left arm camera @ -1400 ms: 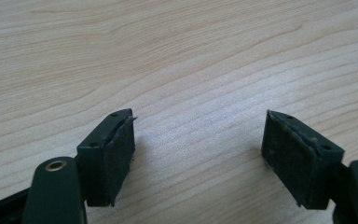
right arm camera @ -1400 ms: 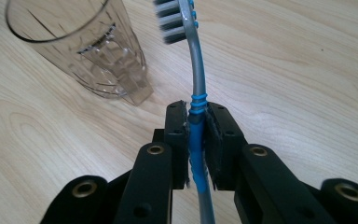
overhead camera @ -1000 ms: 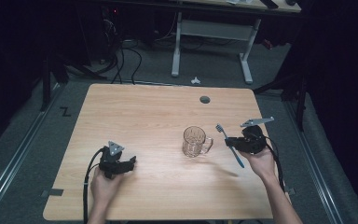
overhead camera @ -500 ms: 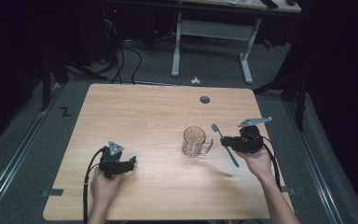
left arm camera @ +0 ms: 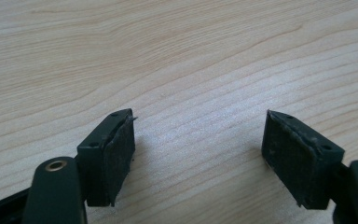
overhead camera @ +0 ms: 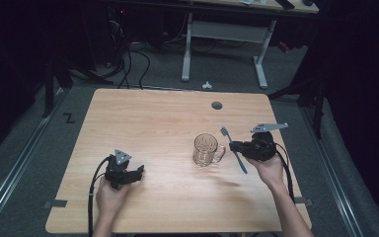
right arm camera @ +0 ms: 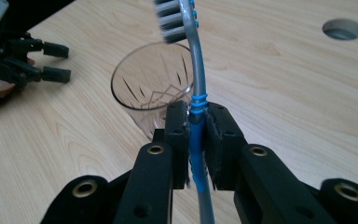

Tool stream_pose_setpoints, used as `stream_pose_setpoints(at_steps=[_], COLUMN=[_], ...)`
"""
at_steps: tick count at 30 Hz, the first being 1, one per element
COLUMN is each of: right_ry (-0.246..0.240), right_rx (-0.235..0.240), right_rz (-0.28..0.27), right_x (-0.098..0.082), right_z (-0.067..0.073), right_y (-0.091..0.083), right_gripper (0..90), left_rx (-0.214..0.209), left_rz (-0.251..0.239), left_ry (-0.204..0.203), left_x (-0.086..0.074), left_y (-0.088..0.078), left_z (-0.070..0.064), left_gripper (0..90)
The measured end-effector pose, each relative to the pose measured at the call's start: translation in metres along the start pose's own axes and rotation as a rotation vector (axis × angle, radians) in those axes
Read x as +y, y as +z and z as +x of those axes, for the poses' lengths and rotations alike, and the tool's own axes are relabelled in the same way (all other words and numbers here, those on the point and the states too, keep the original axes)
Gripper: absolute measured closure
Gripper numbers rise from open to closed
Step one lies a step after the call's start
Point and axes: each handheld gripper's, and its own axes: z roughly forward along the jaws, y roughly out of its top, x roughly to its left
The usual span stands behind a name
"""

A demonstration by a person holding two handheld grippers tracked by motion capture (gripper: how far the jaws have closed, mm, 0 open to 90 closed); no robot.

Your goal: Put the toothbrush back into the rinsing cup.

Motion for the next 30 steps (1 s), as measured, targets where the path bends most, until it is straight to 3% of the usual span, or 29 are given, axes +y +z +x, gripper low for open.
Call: stream_pose_setpoints(at_steps=[21, 30], right_ry=[-0.045, -0.057], right_rx=[0.029, 0.023], right_rz=[-0.147, -0.164], right_x=[0.026, 0.035], right_z=[0.016, 0.019], right_y=[0.000, 0.004], right_gripper=[80.2, 80.2], left_rx=[0.000, 0.000], left_rz=[0.000, 0.001], left_ry=[0.000, 0.001], left_x=[0.000, 0.000], left_y=[0.000, 0.000], left_z=[0.000, 0.000], left_gripper=[26.0, 26.1])
